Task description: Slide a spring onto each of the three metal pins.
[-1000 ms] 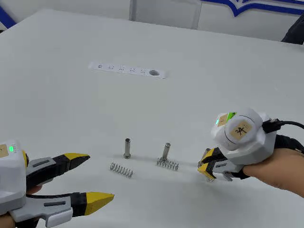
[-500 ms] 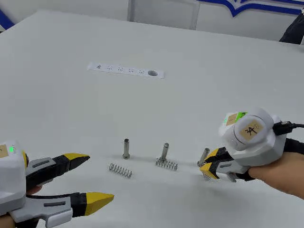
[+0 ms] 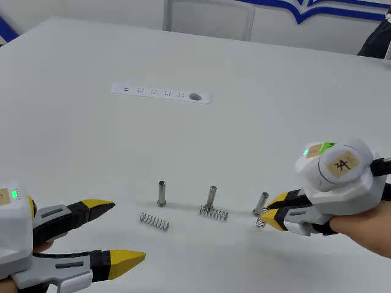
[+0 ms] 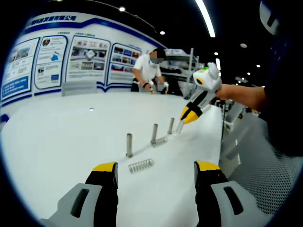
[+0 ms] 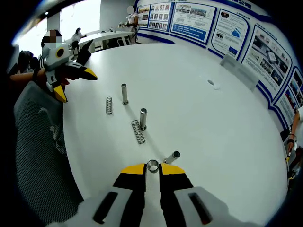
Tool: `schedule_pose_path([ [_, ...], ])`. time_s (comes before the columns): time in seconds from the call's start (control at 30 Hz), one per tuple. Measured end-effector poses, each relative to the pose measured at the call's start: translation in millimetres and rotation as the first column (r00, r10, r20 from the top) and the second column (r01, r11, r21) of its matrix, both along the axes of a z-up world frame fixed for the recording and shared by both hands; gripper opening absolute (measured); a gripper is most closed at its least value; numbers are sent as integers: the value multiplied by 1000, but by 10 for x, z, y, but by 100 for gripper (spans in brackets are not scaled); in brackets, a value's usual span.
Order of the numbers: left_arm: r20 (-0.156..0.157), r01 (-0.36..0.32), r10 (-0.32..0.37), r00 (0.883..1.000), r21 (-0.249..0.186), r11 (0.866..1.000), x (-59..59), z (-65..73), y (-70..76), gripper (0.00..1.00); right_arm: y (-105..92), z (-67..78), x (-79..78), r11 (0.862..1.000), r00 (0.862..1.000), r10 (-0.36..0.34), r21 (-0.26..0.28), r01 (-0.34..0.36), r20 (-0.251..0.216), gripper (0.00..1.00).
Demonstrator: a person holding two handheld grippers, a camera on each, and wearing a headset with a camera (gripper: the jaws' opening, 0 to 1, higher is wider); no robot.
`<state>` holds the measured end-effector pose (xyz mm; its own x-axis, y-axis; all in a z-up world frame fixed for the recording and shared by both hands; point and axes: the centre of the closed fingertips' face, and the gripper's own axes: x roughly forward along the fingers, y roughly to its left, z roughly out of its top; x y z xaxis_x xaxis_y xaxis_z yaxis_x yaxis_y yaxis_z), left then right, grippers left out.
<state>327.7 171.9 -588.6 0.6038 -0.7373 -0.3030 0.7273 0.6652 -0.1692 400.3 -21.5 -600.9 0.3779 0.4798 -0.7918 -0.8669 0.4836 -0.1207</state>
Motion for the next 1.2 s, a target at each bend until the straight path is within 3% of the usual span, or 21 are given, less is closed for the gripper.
schedule_pose_path([
  [0.27,1,-1,1,1000,2,1000,-12,7,-6,66,1,319,3,995,999,-48,87,50,-18,11],
  [0.4,1,-1,1,1000,2,1000,-17,4,-9,66,19,482,41,992,998,-56,114,55,5,11],
  [0.53,1,-2,2,1000,2,1000,-23,4,-13,66,22,555,95,991,998,-63,122,59,22,11],
  [0.8,0,-7,7,1000,0,1000,-22,2,-4,66,22,569,240,991,996,-81,111,76,45,11],
  [1.2,-12,-15,15,1000,-2,1000,-27,-36,20,66,15,463,291,992,995,-93,90,91,19,11],
])
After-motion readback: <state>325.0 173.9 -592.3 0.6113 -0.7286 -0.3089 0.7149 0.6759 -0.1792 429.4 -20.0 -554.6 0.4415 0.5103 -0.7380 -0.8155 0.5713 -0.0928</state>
